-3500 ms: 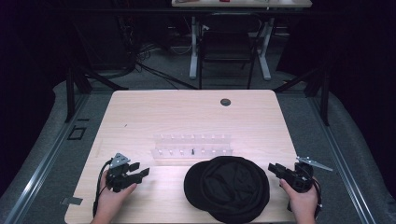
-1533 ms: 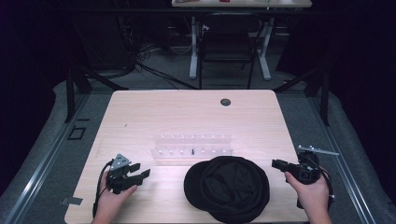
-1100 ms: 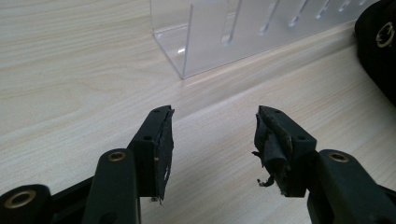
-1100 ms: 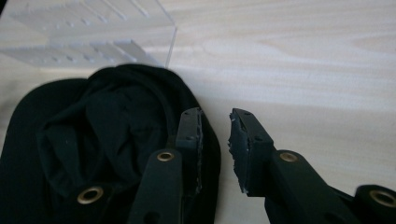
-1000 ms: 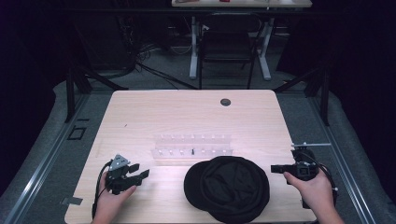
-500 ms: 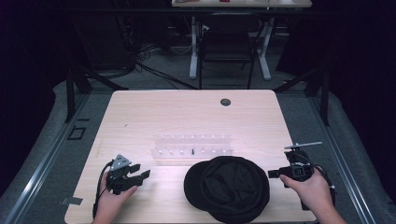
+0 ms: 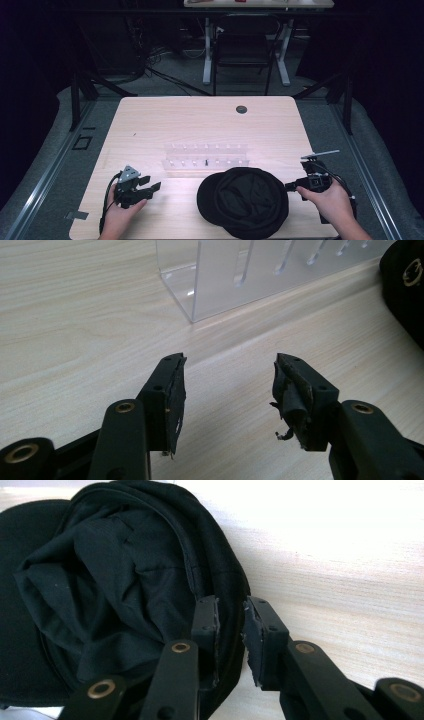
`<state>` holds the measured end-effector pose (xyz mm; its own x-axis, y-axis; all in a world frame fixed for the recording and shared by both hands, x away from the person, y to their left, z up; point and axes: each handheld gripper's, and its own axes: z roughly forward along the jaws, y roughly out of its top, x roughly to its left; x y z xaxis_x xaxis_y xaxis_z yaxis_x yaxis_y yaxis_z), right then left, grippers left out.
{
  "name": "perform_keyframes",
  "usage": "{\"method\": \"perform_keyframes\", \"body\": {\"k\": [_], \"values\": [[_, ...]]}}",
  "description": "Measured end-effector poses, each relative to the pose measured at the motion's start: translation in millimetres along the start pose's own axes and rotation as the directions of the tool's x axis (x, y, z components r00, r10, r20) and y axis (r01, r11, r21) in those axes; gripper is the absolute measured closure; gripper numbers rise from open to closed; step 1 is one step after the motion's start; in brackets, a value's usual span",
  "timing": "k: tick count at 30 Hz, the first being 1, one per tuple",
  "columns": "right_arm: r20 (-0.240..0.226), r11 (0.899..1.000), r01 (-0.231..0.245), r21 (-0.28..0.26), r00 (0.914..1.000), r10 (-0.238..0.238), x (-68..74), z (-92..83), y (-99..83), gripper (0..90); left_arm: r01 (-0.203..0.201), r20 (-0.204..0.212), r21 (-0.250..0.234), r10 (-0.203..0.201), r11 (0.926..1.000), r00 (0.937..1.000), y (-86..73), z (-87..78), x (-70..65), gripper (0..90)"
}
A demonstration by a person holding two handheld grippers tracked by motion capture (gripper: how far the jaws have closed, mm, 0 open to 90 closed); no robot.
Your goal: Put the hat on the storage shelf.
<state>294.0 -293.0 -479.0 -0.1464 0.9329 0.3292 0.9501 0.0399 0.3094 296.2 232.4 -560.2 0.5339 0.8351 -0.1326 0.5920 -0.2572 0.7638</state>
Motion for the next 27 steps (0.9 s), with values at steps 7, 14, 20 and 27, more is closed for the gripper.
{"method": "perform_keyframes", "body": {"k": [7,14,20,27], "values": [[-0.03,0.998,-0.029,0.055,0.9991,0.031,-1.2,3.6,4.8,75.7,-0.001,0.002,0.0,0.001,1.0,1.0,0.0,-0.3,0.1,46.8],[0.0,0.994,-0.027,0.106,0.9996,0.027,1.2,9.0,7.7,75.3,-0.001,0.002,0.003,0.001,1.0,1.0,0.3,-0.5,0.6,46.8],[0.005,0.989,-0.037,0.144,0.9993,0.037,0.4,19.7,9.5,74.5,-0.003,-0.001,0.003,0.003,1.0,1.0,0.1,0.3,0.3,46.8],[-0.015,0.984,-0.046,0.173,0.9987,0.049,-1.8,24.6,10.1,75.0,0.001,0.0,0.009,-0.001,1.0,1.0,0.4,-0.7,0.9,46.8]]}}
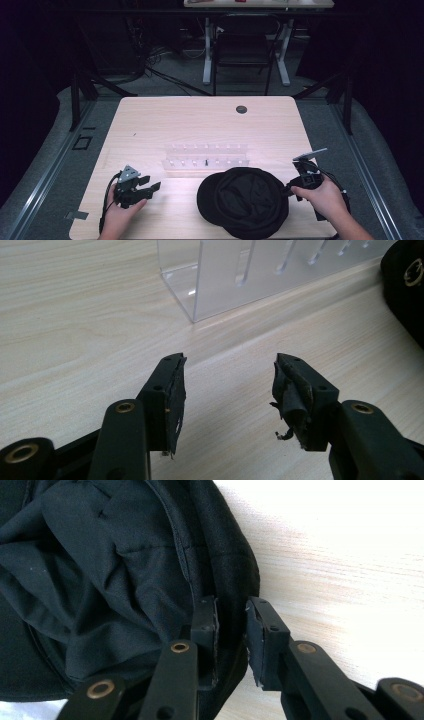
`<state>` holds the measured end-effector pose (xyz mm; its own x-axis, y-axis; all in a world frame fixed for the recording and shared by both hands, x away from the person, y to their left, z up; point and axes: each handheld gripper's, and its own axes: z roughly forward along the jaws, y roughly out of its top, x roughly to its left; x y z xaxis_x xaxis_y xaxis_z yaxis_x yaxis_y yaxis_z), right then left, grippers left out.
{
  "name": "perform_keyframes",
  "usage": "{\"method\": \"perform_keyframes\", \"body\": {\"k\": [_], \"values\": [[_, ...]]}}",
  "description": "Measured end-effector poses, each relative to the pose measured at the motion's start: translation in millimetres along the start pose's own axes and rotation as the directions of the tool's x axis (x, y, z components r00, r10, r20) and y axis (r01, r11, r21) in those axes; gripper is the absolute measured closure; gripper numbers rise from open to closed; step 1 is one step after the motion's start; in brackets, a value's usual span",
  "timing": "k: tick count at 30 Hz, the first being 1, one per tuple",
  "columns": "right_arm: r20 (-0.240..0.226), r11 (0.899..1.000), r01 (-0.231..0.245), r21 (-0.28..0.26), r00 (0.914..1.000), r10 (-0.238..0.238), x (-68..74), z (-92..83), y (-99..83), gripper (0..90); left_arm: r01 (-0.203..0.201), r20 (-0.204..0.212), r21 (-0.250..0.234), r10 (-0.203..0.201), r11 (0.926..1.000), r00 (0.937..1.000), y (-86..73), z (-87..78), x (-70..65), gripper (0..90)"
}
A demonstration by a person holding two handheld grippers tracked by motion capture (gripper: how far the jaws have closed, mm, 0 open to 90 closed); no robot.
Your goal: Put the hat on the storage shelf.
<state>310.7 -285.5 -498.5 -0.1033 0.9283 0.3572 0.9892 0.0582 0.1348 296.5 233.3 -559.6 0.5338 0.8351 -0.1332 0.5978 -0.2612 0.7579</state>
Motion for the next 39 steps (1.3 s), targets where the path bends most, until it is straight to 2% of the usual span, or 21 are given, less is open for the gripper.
{"method": "perform_keyframes", "body": {"k": [3,6,9,11,12,14,16,17,20,22,31,33,34,36,37,39], "values": [[-0.006,1.0,-0.012,-0.008,0.9999,0.012,-1.0,2.5,-0.5,75.6,-0.002,0.001,-0.004,0.003,1.0,1.0,-0.1,0.5,-0.1,46.8],[-0.002,1.0,0.0,0.019,1.0,0.0,-1.7,2.8,0.6,76.1,0.001,-0.001,-0.005,-0.001,1.0,1.0,-0.2,1.0,-0.7,46.8],[-0.005,1.0,-0.017,0.005,0.9998,0.017,-1.2,6.8,-0.4,76.7,-0.002,-0.001,-0.005,0.002,1.0,1.0,-0.1,1.0,-0.6,46.8],[-0.001,1.0,-0.021,0.015,0.9998,0.021,-1.6,8.7,-0.4,77.0,0.001,-0.001,-0.004,-0.001,1.0,1.0,-0.2,1.1,-0.7,46.8],[-0.002,0.999,-0.004,0.041,1.0,0.004,-3.4,8.0,0.6,77.2,0.001,0.0,-0.003,-0.001,1.0,1.0,-0.2,1.1,-0.7,46.8],[-0.007,0.999,-0.023,0.03,0.9997,0.023,-4.3,10.8,-0.1,77.7,0.001,-0.001,-0.004,-0.001,1.0,1.0,-0.1,1.0,-0.7,46.8],[-0.007,0.998,-0.028,0.049,0.9996,0.029,-5.9,12.3,0.3,78.1,-0.002,-0.001,-0.004,0.002,1.0,1.0,0.0,0.9,-0.5,46.8],[-0.008,0.997,-0.014,0.071,0.9999,0.015,-7.8,12.3,0.8,78.4,0.001,-0.001,-0.004,-0.001,1.0,1.0,-0.1,0.9,-0.6,46.8],[-0.017,0.998,-0.044,0.048,0.9988,0.045,-7.0,17.0,0.1,80.4,0.001,-0.003,-0.008,-0.002,1.0,1.0,-0.3,1.4,-0.8,46.8],[-0.007,0.997,-0.039,0.067,0.9992,0.04,-6.6,19.2,0.6,81.6,0.0,-0.001,-0.003,0.0,1.0,1.0,-0.1,1.4,-0.8,46.8],[-0.034,0.995,-0.032,0.099,0.9988,0.035,-8.1,20.9,0.7,86.7,0.004,-0.002,-0.006,-0.004,1.0,1.0,-0.3,1.7,-1.0,46.8],[-0.033,0.995,-0.03,0.091,0.9989,0.033,-7.5,21.0,-0.2,87.3,0.004,0.0,-0.004,-0.004,1.0,1.0,-0.2,1.4,-0.9,46.8],[-0.037,0.995,-0.015,0.103,0.9992,0.018,-7.7,18.9,0.0,87.7,0.004,0.0,-0.003,-0.004,1.0,1.0,-0.3,1.3,-0.8,46.8],[-0.042,0.996,-0.028,0.085,0.9986,0.031,-6.2,18.9,-0.6,87.8,0.004,-0.001,-0.004,-0.004,1.0,1.0,-0.3,1.6,-0.9,46.8],[-0.048,0.995,-0.015,0.097,0.9987,0.02,-7.2,17.0,-0.2,87.8,0.002,-0.002,-0.005,-0.002,1.0,1.0,-0.3,1.7,-0.8,46.8],[-0.061,0.996,-0.019,0.088,0.9978,0.025,-7.5,14.2,-0.5,88.0,0.004,-0.001,-0.006,-0.004,1.0,1.0,-0.3,1.8,-1.1,46.8]]}}
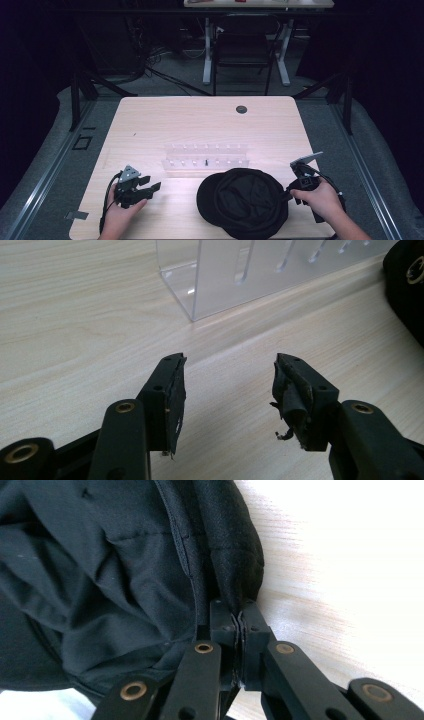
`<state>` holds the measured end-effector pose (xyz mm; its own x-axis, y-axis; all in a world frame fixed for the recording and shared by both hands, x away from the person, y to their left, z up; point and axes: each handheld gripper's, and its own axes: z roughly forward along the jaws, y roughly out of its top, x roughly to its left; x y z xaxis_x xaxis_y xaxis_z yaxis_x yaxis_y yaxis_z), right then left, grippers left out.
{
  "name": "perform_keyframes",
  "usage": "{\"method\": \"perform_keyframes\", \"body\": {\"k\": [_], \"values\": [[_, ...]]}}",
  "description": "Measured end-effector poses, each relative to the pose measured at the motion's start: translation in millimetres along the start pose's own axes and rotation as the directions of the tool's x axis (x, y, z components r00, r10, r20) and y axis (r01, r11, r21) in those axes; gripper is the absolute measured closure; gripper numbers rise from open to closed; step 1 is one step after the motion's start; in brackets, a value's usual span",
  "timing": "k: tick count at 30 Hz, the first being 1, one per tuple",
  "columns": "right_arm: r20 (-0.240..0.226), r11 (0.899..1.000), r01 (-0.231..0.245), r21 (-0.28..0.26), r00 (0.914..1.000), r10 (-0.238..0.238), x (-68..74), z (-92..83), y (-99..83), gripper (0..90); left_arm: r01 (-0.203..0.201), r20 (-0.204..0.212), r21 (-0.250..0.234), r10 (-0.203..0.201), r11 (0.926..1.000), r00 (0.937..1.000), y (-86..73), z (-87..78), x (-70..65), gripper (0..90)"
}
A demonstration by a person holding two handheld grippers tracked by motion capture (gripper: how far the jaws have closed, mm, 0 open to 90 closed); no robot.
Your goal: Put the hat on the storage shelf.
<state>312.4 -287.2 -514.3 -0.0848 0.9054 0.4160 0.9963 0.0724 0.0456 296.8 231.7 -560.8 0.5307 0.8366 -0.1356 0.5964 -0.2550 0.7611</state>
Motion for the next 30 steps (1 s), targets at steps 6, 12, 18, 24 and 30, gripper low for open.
{"method": "perform_keyframes", "body": {"k": [6,12,18,24,30], "values": [[-0.045,1.0,-0.012,-0.002,0.9989,0.012,0.6,-11.1,1.4,88.1,-0.002,0.002,0.007,0.002,1.0,1.0,0.1,-0.1,0.3,46.8],[-0.07,1.0,-0.016,-0.024,0.9975,0.015,5.9,-21.6,1.7,88.1,0.0,0.003,0.008,0.0,1.0,1.0,0.1,0.1,0.6,46.8],[-0.096,0.999,-0.002,-0.044,0.9954,-0.002,11.6,-36.0,3.1,88.1,0.002,0.004,0.006,-0.003,1.0,1.0,0.1,0.3,0.7,46.8],[-0.115,0.998,-0.007,-0.056,0.9934,0.001,15.0,-43.4,4.6,88.2,0.008,0.003,0.007,-0.008,0.9999,1.0,-0.1,0.5,0.8,46.8],[-0.146,0.998,-0.013,-0.063,0.9893,0.003,19.0,-50.8,5.6,88.2,0.0,-0.003,-0.003,0.0,1.0,1.0,0.0,0.3,0.4,46.4]]}}
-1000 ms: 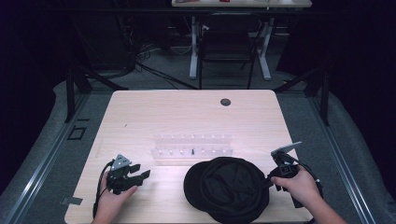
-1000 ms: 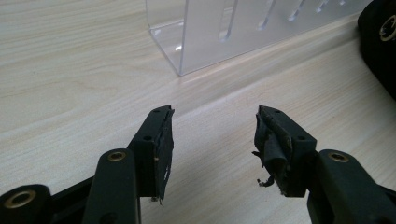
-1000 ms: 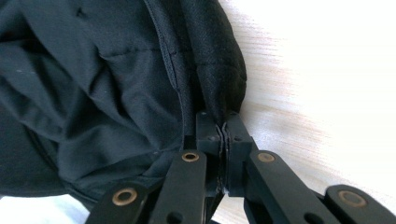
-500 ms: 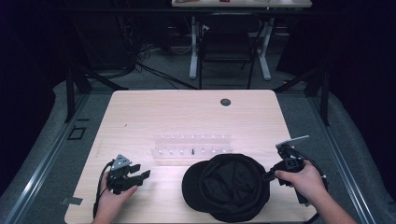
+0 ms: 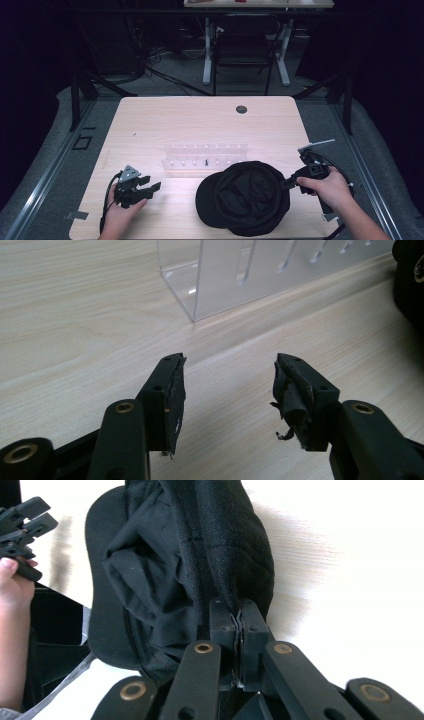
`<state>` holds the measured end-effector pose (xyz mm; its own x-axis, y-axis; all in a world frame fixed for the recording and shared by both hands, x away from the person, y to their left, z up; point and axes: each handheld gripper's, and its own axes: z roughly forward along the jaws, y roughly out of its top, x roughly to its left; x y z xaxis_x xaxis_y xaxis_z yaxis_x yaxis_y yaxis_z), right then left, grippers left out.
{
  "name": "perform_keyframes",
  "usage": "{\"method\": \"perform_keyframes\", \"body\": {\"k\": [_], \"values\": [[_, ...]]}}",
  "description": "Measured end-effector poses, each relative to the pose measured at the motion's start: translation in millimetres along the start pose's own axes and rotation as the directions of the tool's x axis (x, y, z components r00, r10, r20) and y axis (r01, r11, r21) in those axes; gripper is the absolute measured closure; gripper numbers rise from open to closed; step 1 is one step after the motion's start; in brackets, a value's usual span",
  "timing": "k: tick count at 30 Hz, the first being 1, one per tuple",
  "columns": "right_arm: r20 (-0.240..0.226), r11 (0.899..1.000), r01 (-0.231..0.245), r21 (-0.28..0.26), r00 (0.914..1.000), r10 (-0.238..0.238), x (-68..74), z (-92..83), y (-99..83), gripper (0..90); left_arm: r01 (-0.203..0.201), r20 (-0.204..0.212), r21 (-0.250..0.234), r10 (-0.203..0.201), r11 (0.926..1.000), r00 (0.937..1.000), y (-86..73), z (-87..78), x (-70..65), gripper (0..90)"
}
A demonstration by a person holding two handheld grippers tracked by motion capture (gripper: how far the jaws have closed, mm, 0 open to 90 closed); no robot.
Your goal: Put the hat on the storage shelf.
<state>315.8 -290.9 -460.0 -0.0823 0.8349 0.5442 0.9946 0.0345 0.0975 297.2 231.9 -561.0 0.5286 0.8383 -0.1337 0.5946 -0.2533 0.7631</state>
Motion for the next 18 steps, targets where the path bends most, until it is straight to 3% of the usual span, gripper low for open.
{"method": "perform_keyframes", "body": {"k": [7,8,11,13,18], "values": [[-0.034,1.0,-0.002,-0.004,0.9994,0.002,4.0,-5.5,0.9,88.2,0.002,-0.004,0.0,-0.002,1.0,1.0,0.1,-0.4,0.1,46.1],[-0.036,1.0,0.008,0.014,0.9993,-0.008,4.0,-7.3,1.9,88.3,0.002,-0.003,0.0,-0.002,1.0,1.0,0.1,-0.3,0.1,46.1],[-0.066,1.0,-0.011,0.009,0.9977,0.011,6.4,-9.4,1.9,88.2,0.001,-0.001,0.001,-0.001,1.0,1.0,0.1,-0.2,0.5,46.1],[-0.077,1.0,0.014,0.026,0.9969,-0.012,6.2,-12.4,3.3,88.2,0.003,-0.001,0.001,-0.003,1.0,1.0,0.1,-0.1,0.3,46.1],[-0.133,1.0,-0.015,0.021,0.991,0.017,11.9,-19.1,4.3,88.3,0.004,0.0,0.002,-0.004,1.0,1.0,0.2,-0.2,0.3,46.1]]}}
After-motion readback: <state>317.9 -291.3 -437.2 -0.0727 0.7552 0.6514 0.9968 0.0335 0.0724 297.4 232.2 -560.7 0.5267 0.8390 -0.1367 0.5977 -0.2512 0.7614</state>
